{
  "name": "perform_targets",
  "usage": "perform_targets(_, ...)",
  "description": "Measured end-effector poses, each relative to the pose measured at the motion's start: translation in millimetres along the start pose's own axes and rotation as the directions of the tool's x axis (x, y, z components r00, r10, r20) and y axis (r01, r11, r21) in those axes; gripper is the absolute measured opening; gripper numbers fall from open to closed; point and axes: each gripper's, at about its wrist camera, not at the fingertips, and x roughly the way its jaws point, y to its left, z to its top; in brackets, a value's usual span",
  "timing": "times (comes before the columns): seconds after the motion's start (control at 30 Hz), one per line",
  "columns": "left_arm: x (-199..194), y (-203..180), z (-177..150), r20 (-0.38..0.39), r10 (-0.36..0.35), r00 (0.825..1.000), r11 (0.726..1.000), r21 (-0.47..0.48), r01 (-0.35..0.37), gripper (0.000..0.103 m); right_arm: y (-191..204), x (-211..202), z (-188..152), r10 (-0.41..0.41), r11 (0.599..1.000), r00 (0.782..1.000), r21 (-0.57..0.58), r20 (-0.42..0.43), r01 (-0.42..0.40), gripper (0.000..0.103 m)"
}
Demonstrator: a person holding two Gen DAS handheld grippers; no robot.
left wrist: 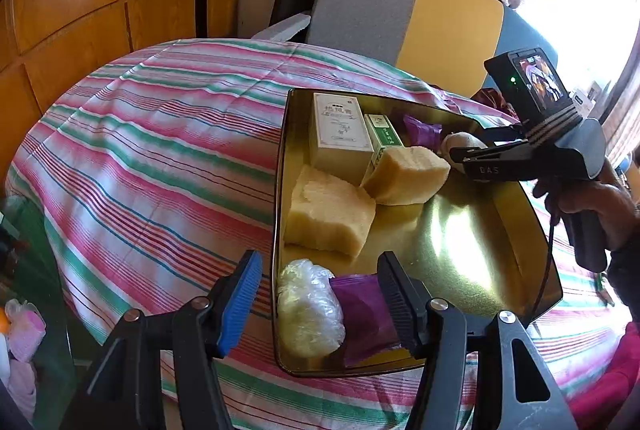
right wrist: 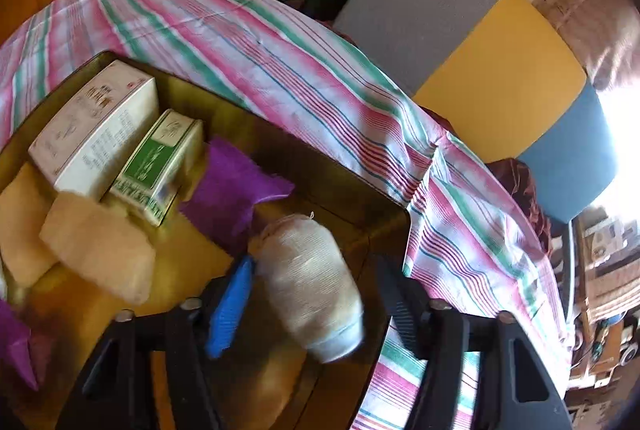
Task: Organize objects
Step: 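Carry the white cloth roll into the gold tray and release it with the right tool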
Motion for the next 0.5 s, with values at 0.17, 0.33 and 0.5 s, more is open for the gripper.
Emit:
perform_targets(0.17, -0.8, -0.7, -0.7, 0.004, -0.006, 1.0, 1.0, 0.0, 0.006, 0.061, -24.9, -19.5, -8.7, 0.073, 0.99, 0.996, 0.118, 0.06, -0.079, 0.079)
perform_targets(0.33, -2.5, -7.0, -1.8, 0.008, -0.012, 1.0, 1.0, 0.014, 0.011, 0.061, -40.2, -46.1, -33.9, 0.111, 0.969, 0.987, 0.206, 0.118, -0.134, 0.079)
perform_targets(0.5, -6.5, -16.9, -4.6, 0.016, -0.021, 1.0, 0.999, 0.041, 0.02, 0.062, -46.5, -76.7, -69.6, 0.121, 0.953, 0.982, 0.26, 0.144, -0.156, 0.079)
